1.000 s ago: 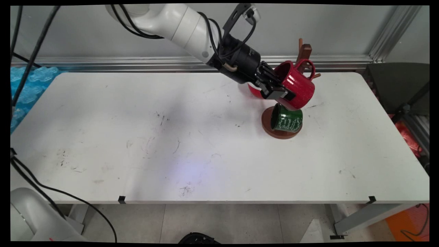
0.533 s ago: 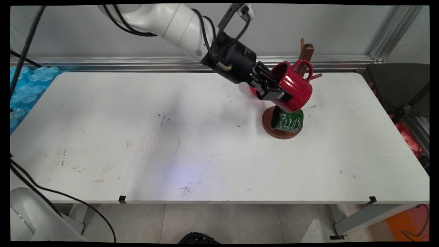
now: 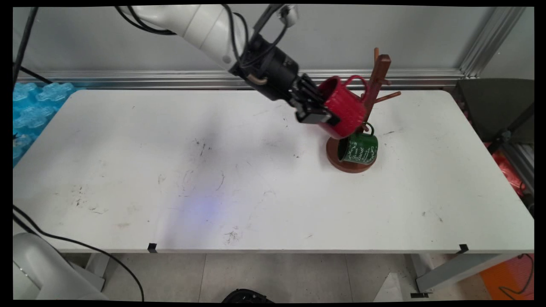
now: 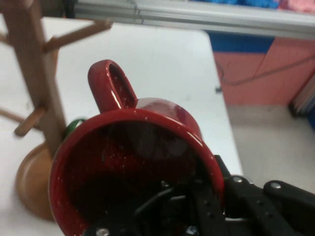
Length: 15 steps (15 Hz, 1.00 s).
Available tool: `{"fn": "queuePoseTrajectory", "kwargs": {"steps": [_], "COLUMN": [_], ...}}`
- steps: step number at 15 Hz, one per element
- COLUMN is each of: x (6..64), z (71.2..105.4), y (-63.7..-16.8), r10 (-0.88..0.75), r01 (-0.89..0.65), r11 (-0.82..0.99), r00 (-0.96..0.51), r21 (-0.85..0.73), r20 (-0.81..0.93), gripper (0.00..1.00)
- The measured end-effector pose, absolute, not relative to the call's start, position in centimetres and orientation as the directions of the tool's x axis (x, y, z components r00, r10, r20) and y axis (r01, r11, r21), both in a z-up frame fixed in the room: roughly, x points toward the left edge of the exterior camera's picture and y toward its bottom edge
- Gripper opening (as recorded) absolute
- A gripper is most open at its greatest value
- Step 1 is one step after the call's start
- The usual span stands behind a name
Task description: Place the picked object on the table
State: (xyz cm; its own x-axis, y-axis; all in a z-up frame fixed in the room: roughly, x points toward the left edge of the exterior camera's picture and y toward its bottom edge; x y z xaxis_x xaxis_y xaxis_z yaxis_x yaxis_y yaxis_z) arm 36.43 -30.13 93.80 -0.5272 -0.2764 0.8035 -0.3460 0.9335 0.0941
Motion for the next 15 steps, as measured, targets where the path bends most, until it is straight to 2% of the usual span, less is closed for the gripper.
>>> {"fn": "queuePoseTrajectory", "kwargs": {"steps": [9, 15], "x": [42.9, 46.0], "z": [93.8, 92.2], "y": [-32.1, -33.1], "r10": [-0.132, -0.055], "r01": [-0.254, -0.167], "r11": [0.962, 0.968], "r00": [-0.754, -0.867], "r21": [-0.101, -0.186], "r20": [0.644, 0.495], "gripper": [0.0, 0.0]}}
